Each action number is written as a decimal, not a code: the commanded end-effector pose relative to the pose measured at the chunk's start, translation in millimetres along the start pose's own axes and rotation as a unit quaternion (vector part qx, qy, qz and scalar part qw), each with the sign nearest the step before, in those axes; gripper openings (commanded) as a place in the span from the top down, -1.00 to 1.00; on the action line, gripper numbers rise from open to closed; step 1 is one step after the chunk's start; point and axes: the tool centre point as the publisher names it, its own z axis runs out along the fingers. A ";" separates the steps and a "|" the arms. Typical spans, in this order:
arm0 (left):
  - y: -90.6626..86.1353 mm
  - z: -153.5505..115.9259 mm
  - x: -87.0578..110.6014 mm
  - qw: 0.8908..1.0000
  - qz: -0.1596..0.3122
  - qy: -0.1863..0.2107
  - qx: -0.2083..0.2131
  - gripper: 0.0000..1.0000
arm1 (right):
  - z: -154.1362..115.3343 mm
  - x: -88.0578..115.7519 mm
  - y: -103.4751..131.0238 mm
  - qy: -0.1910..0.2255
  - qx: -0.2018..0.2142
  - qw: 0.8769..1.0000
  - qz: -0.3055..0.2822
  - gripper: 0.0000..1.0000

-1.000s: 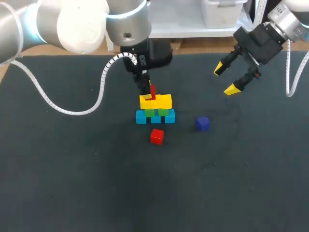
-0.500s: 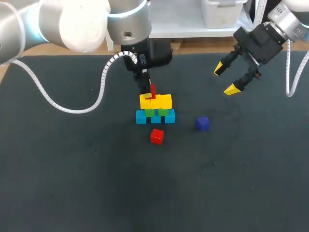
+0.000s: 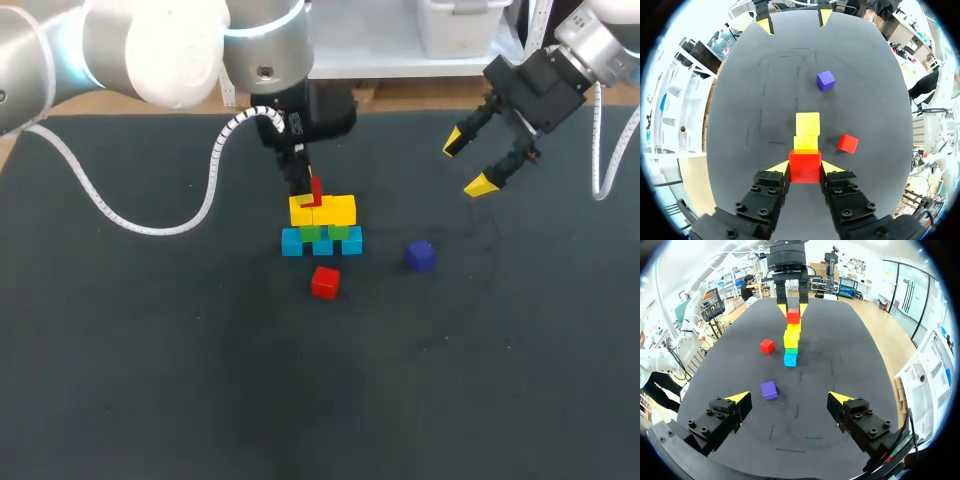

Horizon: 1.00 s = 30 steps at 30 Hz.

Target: Place the blue cubes, place green cubes on the blue cubes, place the yellow cubes on the green cubes, then place the red cubes on the yellow cubes, and place purple cube on the red cubes.

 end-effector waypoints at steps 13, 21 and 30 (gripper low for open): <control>4.2 0.7 0.2 1.000 0.002 0.004 0.008 0.95 | 0.0 0.4 -0.5 -0.001 0.000 1.000 -0.001 -1.00; 4.4 0.8 0.8 1.000 0.002 0.004 0.010 0.76 | 0.0 0.4 -0.5 -0.001 0.000 1.000 -0.001 -1.00; 4.2 0.6 -0.1 1.000 0.005 0.003 0.013 0.64 | 0.0 0.4 -0.5 -0.001 0.000 1.000 -0.001 -1.00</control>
